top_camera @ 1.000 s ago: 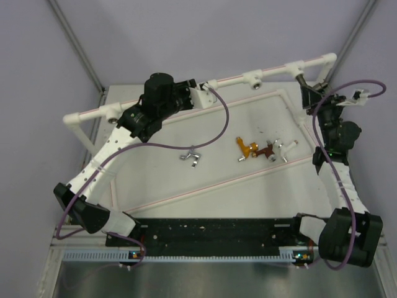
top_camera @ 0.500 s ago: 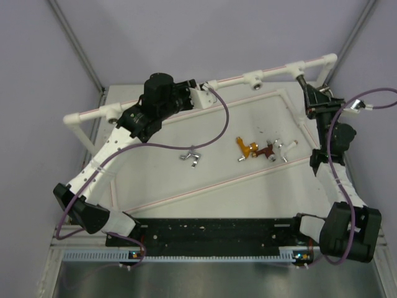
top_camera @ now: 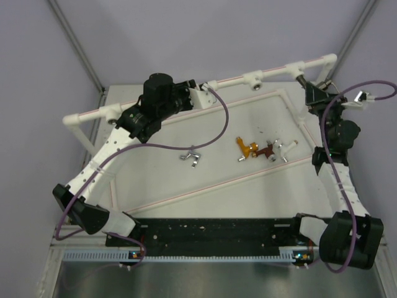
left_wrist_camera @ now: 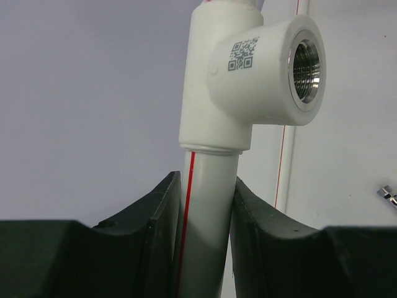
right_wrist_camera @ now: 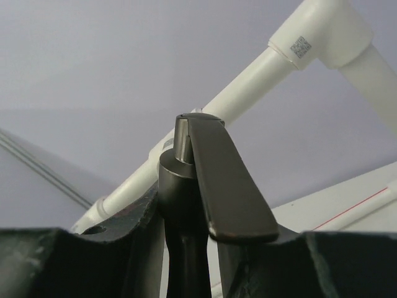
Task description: Install the water faucets
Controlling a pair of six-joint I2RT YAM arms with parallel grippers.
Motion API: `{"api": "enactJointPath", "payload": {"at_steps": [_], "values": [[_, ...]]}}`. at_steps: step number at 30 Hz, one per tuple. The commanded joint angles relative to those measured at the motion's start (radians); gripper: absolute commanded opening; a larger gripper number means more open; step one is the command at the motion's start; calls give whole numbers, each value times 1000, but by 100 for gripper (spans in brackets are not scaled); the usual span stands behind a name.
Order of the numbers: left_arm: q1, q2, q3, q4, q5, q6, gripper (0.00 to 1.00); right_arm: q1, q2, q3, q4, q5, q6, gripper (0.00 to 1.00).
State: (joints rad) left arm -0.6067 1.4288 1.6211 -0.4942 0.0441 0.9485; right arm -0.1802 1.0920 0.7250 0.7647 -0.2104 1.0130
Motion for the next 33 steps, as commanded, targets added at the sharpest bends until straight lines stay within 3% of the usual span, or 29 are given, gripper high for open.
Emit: {"api": "enactJointPath", "payload": {"at_steps": [1,9,17,19,22,27,33], "values": [[-13,-28,-20,-99,94,-119,0,4,-55,-24,117,-72,-369,0],[-11,-36,-26,-77,97,-128,0,4,-171,-7,44,-331,-956,0],[-11,-60,-27,-61,111,-129,0,4,-204,14,-22,-461,-1266,0],[-11,-67,-30,-58,114,-131,0,4,-201,30,-53,-471,-1332,9],[-13,-77,-40,-50,122,-129,0,4,-192,62,-138,-463,-1456,0],[-13,-91,-53,-38,143,-132,0,4,-182,99,-211,-400,-1631,0],[-11,-97,-56,-34,138,-131,0,4,-162,136,-240,-408,-1728,0]]}}
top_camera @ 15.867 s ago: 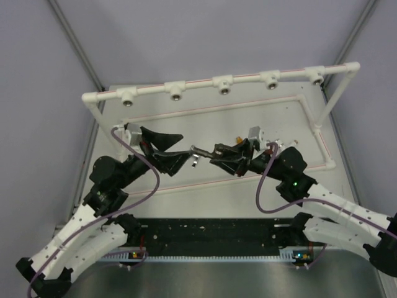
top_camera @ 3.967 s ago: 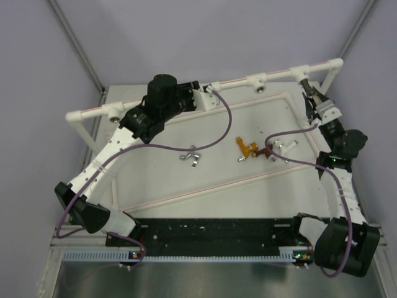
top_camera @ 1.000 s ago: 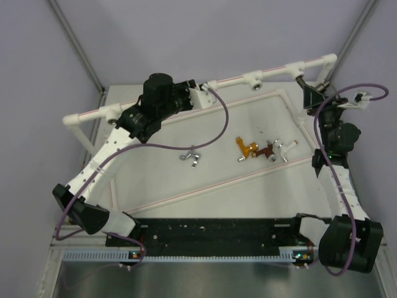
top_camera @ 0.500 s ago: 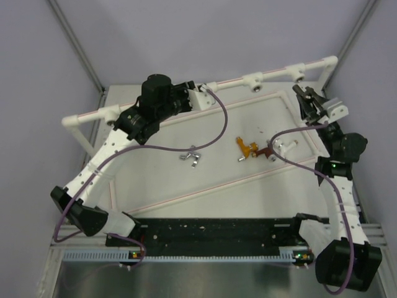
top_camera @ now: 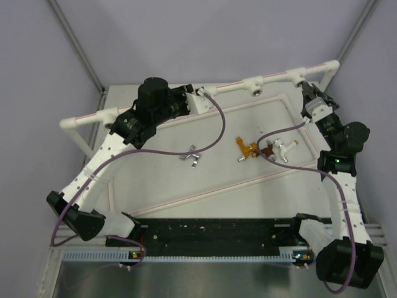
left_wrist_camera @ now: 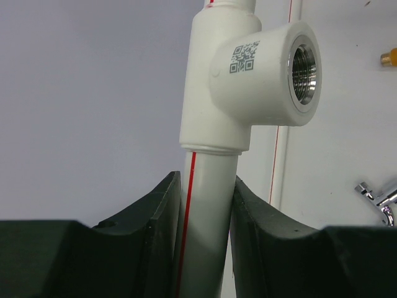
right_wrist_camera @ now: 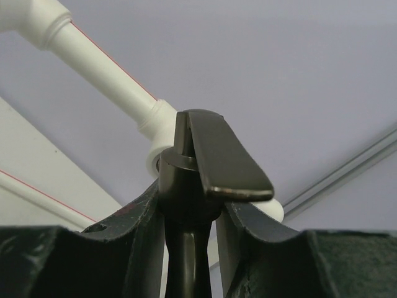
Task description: Install the water faucets
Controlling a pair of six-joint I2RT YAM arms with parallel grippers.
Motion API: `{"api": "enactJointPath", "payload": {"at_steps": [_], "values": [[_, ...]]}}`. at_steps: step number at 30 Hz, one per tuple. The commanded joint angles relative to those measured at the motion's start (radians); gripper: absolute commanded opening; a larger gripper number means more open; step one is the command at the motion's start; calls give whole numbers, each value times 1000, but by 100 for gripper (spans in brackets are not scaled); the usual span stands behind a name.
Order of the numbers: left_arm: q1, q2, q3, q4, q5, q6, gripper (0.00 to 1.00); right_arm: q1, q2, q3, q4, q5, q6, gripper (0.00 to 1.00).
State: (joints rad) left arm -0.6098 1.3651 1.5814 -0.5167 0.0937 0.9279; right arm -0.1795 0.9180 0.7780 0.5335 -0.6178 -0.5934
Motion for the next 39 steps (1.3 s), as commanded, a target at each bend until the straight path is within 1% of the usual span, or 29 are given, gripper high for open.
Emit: {"api": "enactJointPath", "payload": {"at_steps": [1,5,8,10,14,15,17,18,19,20,21,22,23,26,29,31,33,36,39], "values": [[-8,-34,-17,-8,86,-109,0,3,13,84,-12,-10,-123,0],[-8,-20,-17,-5,78,-112,0,3,9,66,-1,-29,-109,0],[-10,-8,-15,-5,69,-113,0,5,4,43,39,-40,-71,0],[-10,0,-15,0,58,-115,0,3,-4,29,72,-56,-13,0],[-8,22,-14,20,20,-126,0,3,-19,-16,178,-86,163,0],[-8,22,-15,29,17,-130,4,3,-28,-29,201,-89,212,0],[-8,19,-11,43,18,-141,21,3,-51,-51,244,-88,337,0],[-10,16,-9,53,21,-146,32,3,-65,-57,255,-88,366,0],[-8,9,-8,64,24,-150,43,5,-77,-63,263,-88,436,0],[-8,3,-6,73,29,-150,53,3,-93,-69,275,-88,492,0],[-8,-4,-8,89,32,-150,59,3,-106,-75,289,-97,553,0],[-8,-12,-6,99,40,-150,64,3,-119,-82,298,-111,585,0],[-8,-23,-6,106,50,-149,68,3,-131,-85,309,-117,659,0],[-8,-58,-1,130,80,-140,75,3,-159,-88,347,-147,811,0],[-2,-87,20,135,109,-129,77,3,-160,-94,439,-171,961,0],[-1,-118,29,129,155,-129,77,5,-154,-97,515,-186,1059,0],[-1,-158,25,123,272,-144,77,14,-139,-98,607,-220,1154,0],[-4,-224,-6,129,498,-191,78,72,-107,-94,741,-276,1262,0],[-10,-245,-29,136,723,-244,78,161,-71,-83,815,-336,1320,0]]}}
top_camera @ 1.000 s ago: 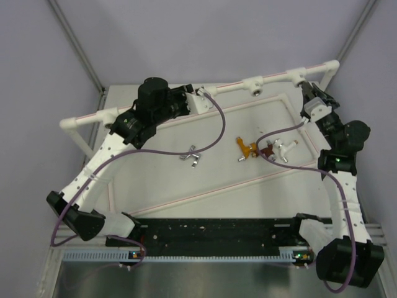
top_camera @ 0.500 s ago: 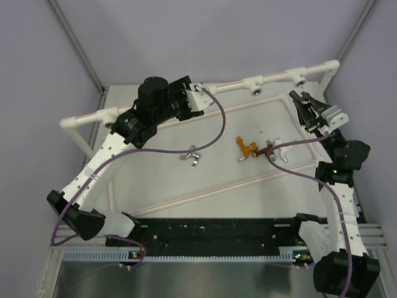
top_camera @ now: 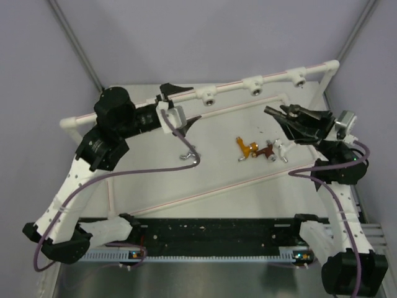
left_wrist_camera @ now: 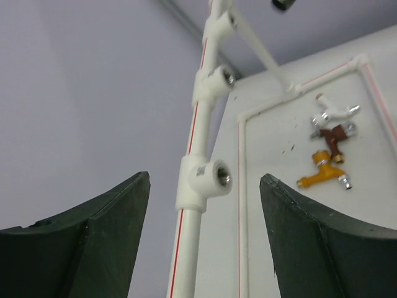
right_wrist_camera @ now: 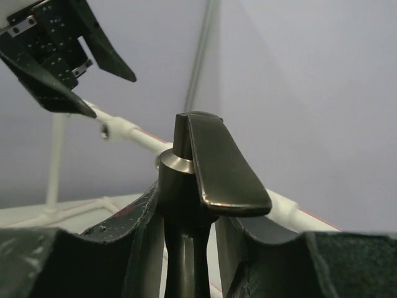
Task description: Install the water faucets
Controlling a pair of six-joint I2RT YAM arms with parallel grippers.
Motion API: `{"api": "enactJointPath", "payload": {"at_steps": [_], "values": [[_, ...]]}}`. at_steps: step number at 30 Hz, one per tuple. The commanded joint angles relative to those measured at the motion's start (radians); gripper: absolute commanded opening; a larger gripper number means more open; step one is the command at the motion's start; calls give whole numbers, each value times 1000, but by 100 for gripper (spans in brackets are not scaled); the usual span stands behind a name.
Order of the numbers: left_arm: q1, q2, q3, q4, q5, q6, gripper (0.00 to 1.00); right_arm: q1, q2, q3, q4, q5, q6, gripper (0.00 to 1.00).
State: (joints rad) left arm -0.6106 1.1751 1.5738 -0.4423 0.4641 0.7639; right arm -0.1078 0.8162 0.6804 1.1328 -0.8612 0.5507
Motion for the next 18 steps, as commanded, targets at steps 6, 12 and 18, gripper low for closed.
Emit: {"api": "enactJointPath", "payload": {"at_steps": [6,12,18], "values": [[-52,-14,-32,71,501,-150,73,258,58,15,242,-127,166,0],[-138,73,-11,60,521,-178,68,399,86,27,194,-134,65,0],[-184,142,5,50,484,-187,64,476,107,47,127,-136,-20,0]]}}
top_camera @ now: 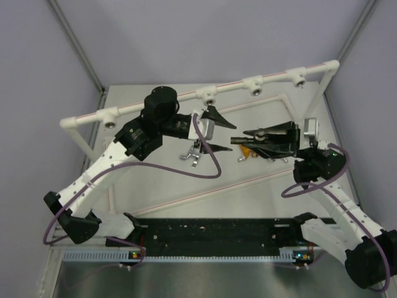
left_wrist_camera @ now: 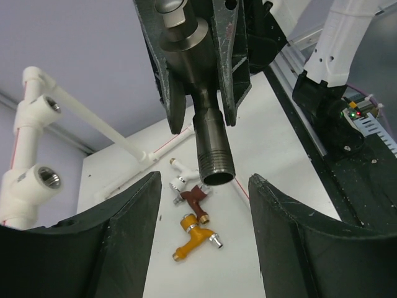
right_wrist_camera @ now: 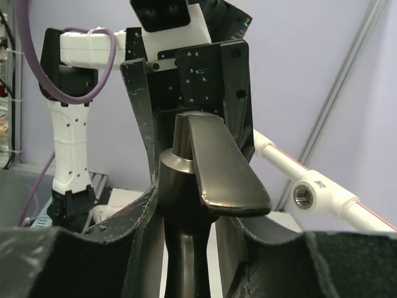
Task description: Install the water faucets
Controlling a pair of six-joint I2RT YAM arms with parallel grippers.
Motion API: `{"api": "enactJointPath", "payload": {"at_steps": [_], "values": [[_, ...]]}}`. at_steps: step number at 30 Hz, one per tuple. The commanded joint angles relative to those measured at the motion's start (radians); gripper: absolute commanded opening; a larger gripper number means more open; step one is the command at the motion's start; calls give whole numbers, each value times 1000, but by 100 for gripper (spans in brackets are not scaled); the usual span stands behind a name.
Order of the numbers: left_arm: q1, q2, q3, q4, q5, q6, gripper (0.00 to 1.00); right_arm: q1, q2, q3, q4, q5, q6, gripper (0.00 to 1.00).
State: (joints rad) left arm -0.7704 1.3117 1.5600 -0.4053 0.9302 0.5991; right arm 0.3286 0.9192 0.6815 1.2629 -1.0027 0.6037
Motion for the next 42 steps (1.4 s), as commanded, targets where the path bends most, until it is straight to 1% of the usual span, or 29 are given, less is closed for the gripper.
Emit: {"api": "enactJointPath", "payload": {"at_steps": [1,5,8,9,12,15,18,19,21,23,24,27,28,29,30,31,32,35,36,38,42], "values": [[-29,11,18,11,12,-24,64,44,4,47,-13,6,-84,0],[-38,21,18,8,-7,-30,63,55,7,47,-48,9,-122,0],[-44,20,18,6,5,-39,63,56,6,43,-68,16,-148,0],[-46,20,18,5,4,-42,62,56,4,41,-80,21,-157,0],[-55,23,18,-1,-25,-44,52,56,-5,36,-106,38,-189,0],[-59,32,18,-9,-53,-45,50,56,-11,39,-109,42,-193,0],[-69,38,20,-9,-77,-47,45,56,-10,41,-111,39,-193,0],[-72,40,20,-10,-89,-42,42,58,-10,41,-111,39,-191,0],[-73,43,20,-10,-112,-41,32,56,-10,43,-115,35,-190,0],[-73,46,23,-16,-125,-32,12,56,-14,43,-126,26,-183,0],[-73,44,22,-17,-131,-28,0,56,-17,44,-140,15,-180,0],[-75,32,6,-13,-142,-19,0,56,-42,52,-244,-5,-202,1],[-75,26,2,-10,-145,-13,0,56,-55,56,-311,-13,-225,5],[-73,21,-5,-9,-148,-4,0,56,-66,65,-382,-17,-249,11],[-73,17,-9,-9,-152,-1,0,56,-81,75,-443,-16,-271,18],[-73,15,-12,-4,-159,4,0,56,-92,85,-524,-17,-304,28],[-73,9,-17,0,-160,5,0,56,-106,96,-590,-16,-333,34],[-73,-5,-31,22,-154,5,0,56,-135,125,-791,-13,-441,50],[-73,-6,-32,28,-151,5,0,56,-141,133,-828,-11,-470,53],[-73,-17,-40,42,-139,-1,0,56,-152,130,-852,-11,-495,56],[-73,-40,-70,104,-128,-35,0,56,-161,99,-833,-14,-499,58]]}}
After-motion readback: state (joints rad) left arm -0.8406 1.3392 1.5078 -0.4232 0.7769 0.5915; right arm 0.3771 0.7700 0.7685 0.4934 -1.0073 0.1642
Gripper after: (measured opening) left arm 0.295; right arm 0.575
